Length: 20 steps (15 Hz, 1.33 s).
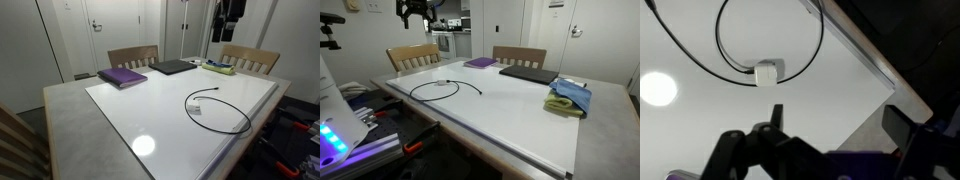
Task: Unwind the phone charger on the whiteboard
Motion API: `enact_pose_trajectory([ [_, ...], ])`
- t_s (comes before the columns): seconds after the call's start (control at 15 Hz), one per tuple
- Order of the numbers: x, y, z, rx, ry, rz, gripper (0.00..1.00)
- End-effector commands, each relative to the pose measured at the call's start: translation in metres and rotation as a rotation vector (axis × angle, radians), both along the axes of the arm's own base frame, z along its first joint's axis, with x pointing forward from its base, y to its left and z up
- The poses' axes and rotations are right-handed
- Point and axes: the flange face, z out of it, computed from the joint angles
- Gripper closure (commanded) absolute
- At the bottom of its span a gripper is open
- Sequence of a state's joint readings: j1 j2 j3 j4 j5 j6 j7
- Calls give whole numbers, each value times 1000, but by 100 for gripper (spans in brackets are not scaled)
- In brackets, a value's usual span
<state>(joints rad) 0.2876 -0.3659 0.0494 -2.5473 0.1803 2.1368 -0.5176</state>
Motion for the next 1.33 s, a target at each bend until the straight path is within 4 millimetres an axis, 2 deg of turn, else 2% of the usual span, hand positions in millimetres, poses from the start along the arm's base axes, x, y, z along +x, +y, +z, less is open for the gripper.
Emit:
enact_pose_trajectory([
  [0.0, 0, 0, 0, 0, 1, -1, 0],
  [0.27, -4, 3, 5, -7, -8, 21, 0],
  [0.47, -1, -5, -5, -99, -11, 122, 0],
  [0.87, 11, -29, -40, -255, -76, 339, 0],
  [1.27, 51, -74, -87, -194, -80, 347, 0],
])
